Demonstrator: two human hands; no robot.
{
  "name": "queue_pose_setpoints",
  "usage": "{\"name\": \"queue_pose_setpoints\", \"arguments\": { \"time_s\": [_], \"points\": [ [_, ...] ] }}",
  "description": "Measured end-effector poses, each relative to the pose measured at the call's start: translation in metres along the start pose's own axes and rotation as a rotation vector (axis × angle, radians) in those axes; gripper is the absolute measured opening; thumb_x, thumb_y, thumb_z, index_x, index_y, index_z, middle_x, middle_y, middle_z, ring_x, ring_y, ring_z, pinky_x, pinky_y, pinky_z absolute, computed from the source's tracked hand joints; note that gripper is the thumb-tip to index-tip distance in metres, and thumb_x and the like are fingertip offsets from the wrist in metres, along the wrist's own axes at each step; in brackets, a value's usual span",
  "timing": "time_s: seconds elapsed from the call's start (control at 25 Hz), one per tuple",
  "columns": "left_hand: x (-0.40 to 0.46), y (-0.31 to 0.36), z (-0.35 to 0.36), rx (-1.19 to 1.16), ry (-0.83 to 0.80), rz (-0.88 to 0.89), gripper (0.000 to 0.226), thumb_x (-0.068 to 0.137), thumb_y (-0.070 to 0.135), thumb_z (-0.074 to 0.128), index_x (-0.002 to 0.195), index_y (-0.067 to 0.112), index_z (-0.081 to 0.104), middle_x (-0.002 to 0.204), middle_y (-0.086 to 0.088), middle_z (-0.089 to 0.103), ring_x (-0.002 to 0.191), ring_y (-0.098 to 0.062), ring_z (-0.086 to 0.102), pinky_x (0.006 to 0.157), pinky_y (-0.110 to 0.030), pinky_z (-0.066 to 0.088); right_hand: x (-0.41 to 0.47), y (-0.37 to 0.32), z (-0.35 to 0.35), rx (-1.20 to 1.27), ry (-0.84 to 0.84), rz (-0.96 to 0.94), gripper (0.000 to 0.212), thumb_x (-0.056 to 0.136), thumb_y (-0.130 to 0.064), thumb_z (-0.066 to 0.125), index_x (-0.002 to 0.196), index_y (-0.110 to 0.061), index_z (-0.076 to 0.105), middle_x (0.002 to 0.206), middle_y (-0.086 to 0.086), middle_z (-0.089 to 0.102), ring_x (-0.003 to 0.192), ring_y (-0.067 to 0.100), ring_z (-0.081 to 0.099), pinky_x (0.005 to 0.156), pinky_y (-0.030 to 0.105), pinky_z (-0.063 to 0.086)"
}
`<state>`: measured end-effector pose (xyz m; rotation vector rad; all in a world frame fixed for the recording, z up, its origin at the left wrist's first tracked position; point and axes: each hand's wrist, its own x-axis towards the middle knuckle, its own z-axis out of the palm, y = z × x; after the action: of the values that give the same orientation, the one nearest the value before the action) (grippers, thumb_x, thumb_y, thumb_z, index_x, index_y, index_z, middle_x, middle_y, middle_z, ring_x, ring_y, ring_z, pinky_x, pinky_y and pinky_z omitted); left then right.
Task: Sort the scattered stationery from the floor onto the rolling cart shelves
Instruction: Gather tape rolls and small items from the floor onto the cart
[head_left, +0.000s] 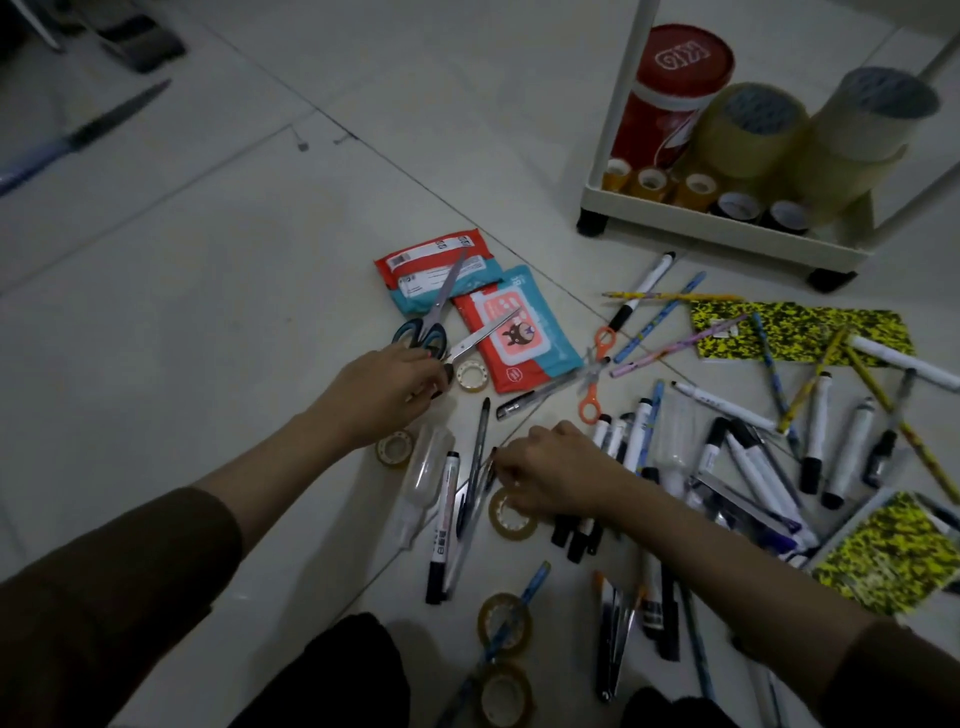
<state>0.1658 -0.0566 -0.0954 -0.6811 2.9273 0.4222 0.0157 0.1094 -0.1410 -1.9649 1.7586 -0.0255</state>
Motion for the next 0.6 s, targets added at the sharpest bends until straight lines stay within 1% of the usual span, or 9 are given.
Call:
{"name": "queue_pose_setpoints", "arguments": {
  "time_s": [0.04, 0.12, 0.2, 0.24, 0.36, 0.44, 0.52, 0.6],
  "points": [
    [0.000, 0.000, 0.002, -0.003, 0.002, -0.007, 0.023, 0.093, 0.027, 0.050, 0.112, 0.019, 0.061, 0.114, 0.000, 0.061, 0.102, -0.016, 0.053, 0.078, -0.029, 0.047, 0.001, 0.005, -0.003, 0.041, 0.020, 0.023, 0.011, 0.081, -0.029, 0.056, 0.083, -0.024, 0.046, 0.080, -0.008, 0.052, 0.079, 0.014, 0.045, 0.072, 0.031, 0.033],
    [0.003, 0.000, 0.004, -0.009, 0.018, -0.020, 0.022, 0.094, 0.026, 0.049, 0.111, 0.019, 0.061, 0.112, 0.000, 0.060, 0.101, -0.016, 0.053, 0.076, -0.028, 0.046, 0.001, 0.018, -0.013, 0.243, 0.074, 0.113, 0.017, 0.080, -0.025, 0.062, 0.083, -0.021, 0.045, 0.078, -0.008, 0.053, 0.073, 0.012, 0.049, 0.065, 0.032, 0.041],
    [0.008, 0.002, 0.008, 0.011, 0.041, -0.020, 0.023, 0.094, 0.026, 0.047, 0.112, 0.019, 0.059, 0.112, 0.000, 0.060, 0.101, -0.016, 0.053, 0.075, -0.029, 0.048, -0.001, 0.032, -0.022, 0.467, 0.192, 0.201, 0.023, 0.079, -0.018, 0.067, 0.082, -0.020, 0.043, 0.074, -0.011, 0.049, 0.067, 0.006, 0.048, 0.060, 0.024, 0.041],
    [0.013, 0.004, 0.010, 0.034, 0.056, -0.016, 0.024, 0.094, 0.026, 0.047, 0.114, 0.019, 0.059, 0.113, 0.000, 0.059, 0.103, -0.017, 0.053, 0.075, -0.029, 0.049, -0.001, 0.038, -0.025, 0.538, 0.266, 0.237, 0.025, 0.079, -0.015, 0.068, 0.081, -0.020, 0.043, 0.073, -0.011, 0.049, 0.066, 0.005, 0.048, 0.059, 0.020, 0.040],
    [0.028, 0.011, 0.017, 0.120, 0.097, 0.004, 0.028, 0.094, 0.028, 0.048, 0.118, 0.018, 0.056, 0.119, -0.001, 0.057, 0.111, -0.016, 0.051, 0.081, -0.027, 0.045, -0.003, 0.052, -0.029, 0.727, 0.448, 0.331, 0.029, 0.077, -0.009, 0.071, 0.076, -0.020, 0.045, 0.071, -0.007, 0.050, 0.063, 0.006, 0.047, 0.058, 0.015, 0.039],
    [0.037, 0.014, 0.023, 0.179, 0.075, 0.026, 0.032, 0.093, 0.032, 0.049, 0.121, 0.016, 0.055, 0.122, -0.002, 0.055, 0.117, -0.017, 0.047, 0.090, -0.030, 0.043, -0.007, 0.058, -0.031, 0.832, 0.514, 0.379, 0.032, 0.076, -0.006, 0.072, 0.073, -0.023, 0.046, 0.069, -0.005, 0.049, 0.060, 0.006, 0.045, 0.057, 0.016, 0.041],
    [0.042, 0.014, 0.029, 0.214, 0.044, 0.025, 0.036, 0.093, 0.036, 0.048, 0.122, 0.015, 0.054, 0.124, -0.003, 0.053, 0.120, -0.018, 0.044, 0.096, -0.033, 0.042, -0.012, 0.063, -0.035, 0.909, 0.546, 0.403, 0.028, 0.077, -0.005, 0.072, 0.076, -0.020, 0.048, 0.068, -0.002, 0.049, 0.057, 0.006, 0.046, 0.055, 0.019, 0.045],
    [0.045, 0.014, 0.034, 0.244, 0.020, 0.027, 0.037, 0.094, 0.038, 0.045, 0.122, 0.016, 0.053, 0.126, -0.002, 0.051, 0.123, -0.018, 0.042, 0.100, -0.033, 0.038, -0.019, 0.068, -0.039, 0.972, 0.602, 0.419, 0.024, 0.079, -0.004, 0.070, 0.079, -0.018, 0.050, 0.066, -0.001, 0.050, 0.050, 0.002, 0.048, 0.050, 0.023, 0.048]
  ]
}}
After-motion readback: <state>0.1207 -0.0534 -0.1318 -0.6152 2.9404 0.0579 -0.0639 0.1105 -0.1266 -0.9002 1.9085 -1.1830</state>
